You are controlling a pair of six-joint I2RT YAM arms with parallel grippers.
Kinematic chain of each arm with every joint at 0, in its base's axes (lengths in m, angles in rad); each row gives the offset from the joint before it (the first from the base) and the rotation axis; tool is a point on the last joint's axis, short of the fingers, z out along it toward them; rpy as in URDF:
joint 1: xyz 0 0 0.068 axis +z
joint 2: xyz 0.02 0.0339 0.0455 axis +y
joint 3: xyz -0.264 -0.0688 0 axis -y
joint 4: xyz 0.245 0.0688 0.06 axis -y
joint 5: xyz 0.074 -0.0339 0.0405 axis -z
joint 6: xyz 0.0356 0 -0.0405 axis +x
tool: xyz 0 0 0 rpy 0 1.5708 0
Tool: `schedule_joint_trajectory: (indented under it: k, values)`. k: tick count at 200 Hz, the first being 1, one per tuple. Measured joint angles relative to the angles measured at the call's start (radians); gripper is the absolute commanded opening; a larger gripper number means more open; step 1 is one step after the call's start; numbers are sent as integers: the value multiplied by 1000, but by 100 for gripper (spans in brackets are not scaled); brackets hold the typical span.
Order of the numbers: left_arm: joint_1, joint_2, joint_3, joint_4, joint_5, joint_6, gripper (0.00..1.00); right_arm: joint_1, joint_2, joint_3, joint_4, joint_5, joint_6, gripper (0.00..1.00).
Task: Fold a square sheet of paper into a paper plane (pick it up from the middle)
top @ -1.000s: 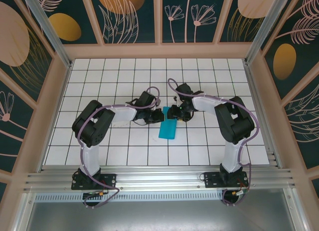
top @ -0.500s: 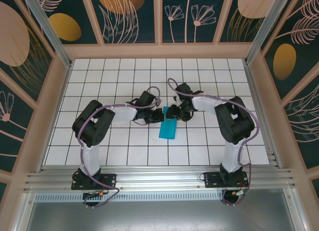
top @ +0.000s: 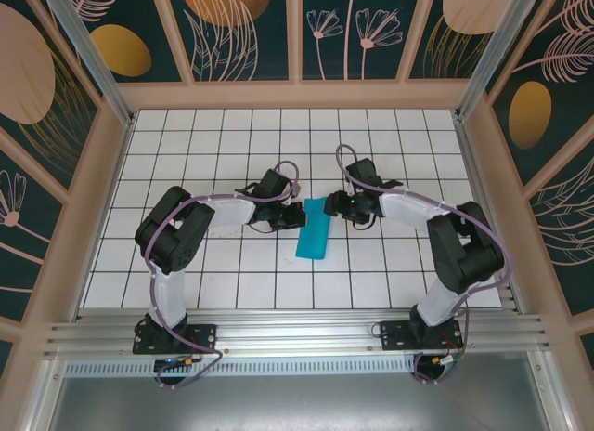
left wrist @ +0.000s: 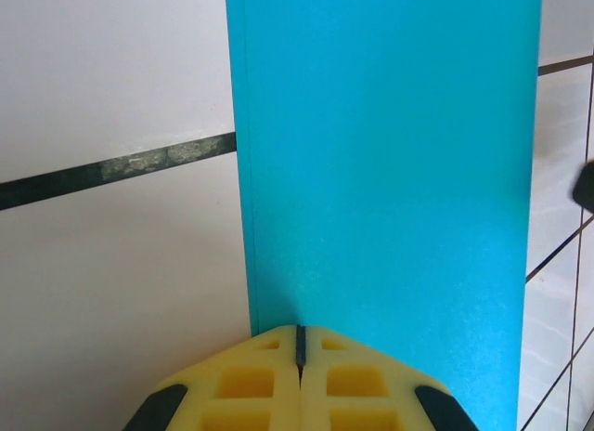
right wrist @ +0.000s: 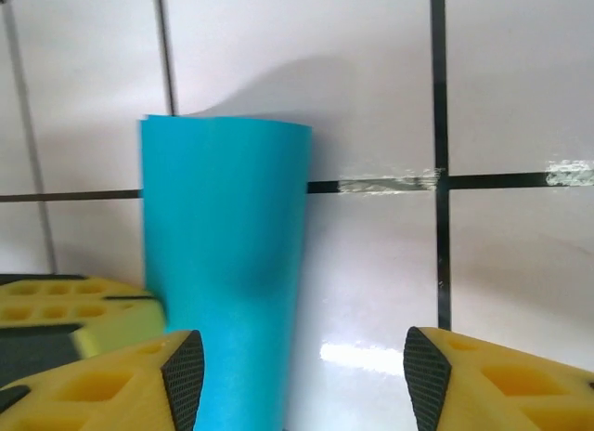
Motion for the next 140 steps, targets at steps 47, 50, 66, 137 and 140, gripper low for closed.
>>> schedule_joint_trajectory:
  k: [47,50,66,137,140]
  values:
    - [0,0,1,-1,0,7,5,17,-115,-115,181,-136,96,7]
    - [0,0,1,-1,0,7,5,21,-115,-119,188,-144,97,6]
    - [0,2,2,-2,1,8,5,43,-111,-143,226,-187,125,6]
    - [0,4,4,-2,1,8,4,58,-22,-193,295,-257,159,6]
    - [0,4,4,-2,1,8,4,58,-18,-194,295,-257,159,6]
